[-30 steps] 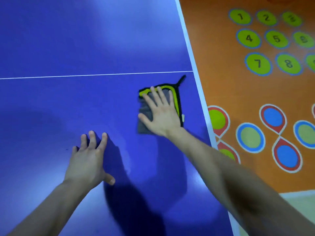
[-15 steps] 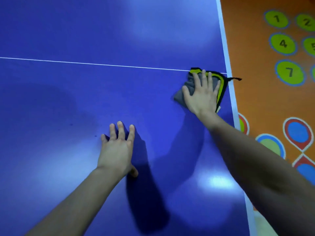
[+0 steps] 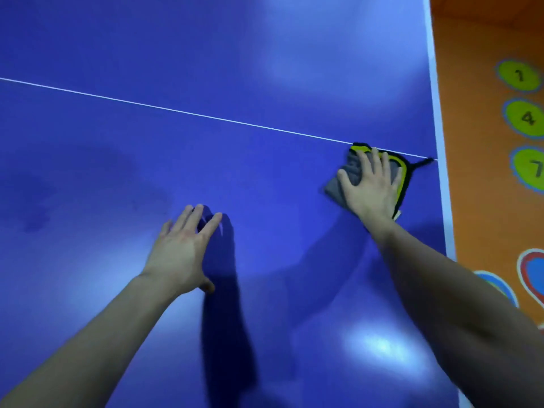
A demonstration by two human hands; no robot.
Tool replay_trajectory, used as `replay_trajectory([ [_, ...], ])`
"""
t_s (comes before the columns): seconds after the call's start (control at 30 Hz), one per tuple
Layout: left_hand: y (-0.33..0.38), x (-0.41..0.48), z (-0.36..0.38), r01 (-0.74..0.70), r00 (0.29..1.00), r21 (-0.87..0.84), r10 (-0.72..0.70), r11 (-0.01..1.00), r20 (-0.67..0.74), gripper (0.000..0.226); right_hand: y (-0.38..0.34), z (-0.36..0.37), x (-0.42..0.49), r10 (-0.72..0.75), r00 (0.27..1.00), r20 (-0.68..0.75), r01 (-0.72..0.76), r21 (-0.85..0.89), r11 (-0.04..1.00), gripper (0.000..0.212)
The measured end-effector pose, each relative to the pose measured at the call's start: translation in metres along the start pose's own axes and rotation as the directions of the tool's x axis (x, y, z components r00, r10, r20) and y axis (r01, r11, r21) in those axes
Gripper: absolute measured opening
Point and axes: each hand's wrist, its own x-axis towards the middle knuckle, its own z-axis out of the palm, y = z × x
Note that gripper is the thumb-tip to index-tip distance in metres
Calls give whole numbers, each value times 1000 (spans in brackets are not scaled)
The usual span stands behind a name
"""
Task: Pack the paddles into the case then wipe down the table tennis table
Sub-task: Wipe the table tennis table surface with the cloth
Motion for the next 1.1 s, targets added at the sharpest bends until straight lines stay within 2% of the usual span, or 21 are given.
replay_trajectory([
  [0.03, -10, 0, 5, 68, 998, 1, -68, 998, 9, 171, -26, 5, 3, 153, 988, -5, -153, 13, 988, 80],
  [0.07, -19, 1, 10, 124, 992, 0, -124, 992, 22, 177, -55, 11, 2, 217, 976, -3, -217, 12, 976, 83],
  [0.1, -26, 3, 12, 162, 986, -6, -162, 987, 35, 182, -84, 16, -5, 186, 983, -3, -186, 4, 983, 84],
  [0.17, -34, 10, 14, 196, 979, -23, -194, 980, 61, 188, -139, 29, -31, -86, 996, 8, 86, 5, 996, 80],
  [0.2, -34, 13, 14, 198, 977, -23, -195, 980, 82, 191, -163, 36, -46, -267, 963, 26, 267, 9, 964, 77],
  [0.23, -34, 15, 15, 193, 977, -15, -191, 981, 98, 192, -179, 41, -60, -445, 894, 54, 444, 20, 896, 74],
  [0.3, -33, 18, 16, 175, 980, 8, -175, 984, 94, 192, -181, 43, -70, -703, 701, 118, 700, 72, 710, 70],
  [0.33, -34, 18, 17, 166, 982, 16, -167, 986, 83, 191, -169, 41, -59, -775, 617, 135, 771, 93, 630, 69],
  [0.37, -36, 17, 18, 156, 985, 22, -157, 987, 74, 190, -152, 39, -41, -794, 591, 143, 789, 103, 606, 69],
  [0.4, -38, 16, 19, 146, 987, 26, -147, 989, 63, 189, -131, 33, -20, -757, 637, 149, 751, 101, 652, 70],
  [0.43, -39, 16, 19, 135, 989, 32, -136, 990, 53, 189, -108, 24, 2, -658, 738, 147, 654, 84, 752, 71],
  [0.5, -39, 15, 19, 128, 990, 33, -130, 991, 46, 187, -63, 10, 34, -313, 942, 122, 311, 37, 950, 78],
  [0.53, -39, 15, 20, 130, 991, 32, -131, 991, 41, 187, -52, 7, 41, -135, 986, 95, 133, 26, 991, 81],
  [0.57, -39, 16, 20, 130, 991, 34, -131, 991, 39, 186, -52, 9, 43, 6, 998, 67, -7, 9, 1000, 82],
  [0.63, -39, 17, 21, 127, 991, 43, -129, 991, 37, 186, -82, 22, 38, 159, 987, 14, -159, -21, 987, 82],
  [0.7, -39, 17, 23, 130, 991, 55, -132, 990, 34, 187, -136, 36, 29, 112, 994, 9, -112, -40, 993, 82],
  [0.77, -38, 17, 22, 121, 992, 63, -123, 991, 33, 187, -195, 46, 16, -99, 994, 41, 101, -33, 994, 79],
  [0.83, -39, 17, 23, 129, 991, 53, -130, 990, 22, 188, -251, 56, -7, -329, 941, 85, 331, -13, 944, 74],
  [0.9, -40, 18, 25, 140, 990, 29, -141, 990, 21, 189, -289, 61, -24, -459, 876, 149, 461, 22, 887, 72],
  [1.0, -40, 20, 25, 146, 989, 17, -146, 989, 36, 191, -280, 58, -21, -509, 844, 168, 506, 63, 860, 71],
  [1.1, -40, 19, 23, 149, 988, 23, -149, 989, 31, 189, -198, 46, 2, -368, 927, 76, 366, 44, 930, 71],
])
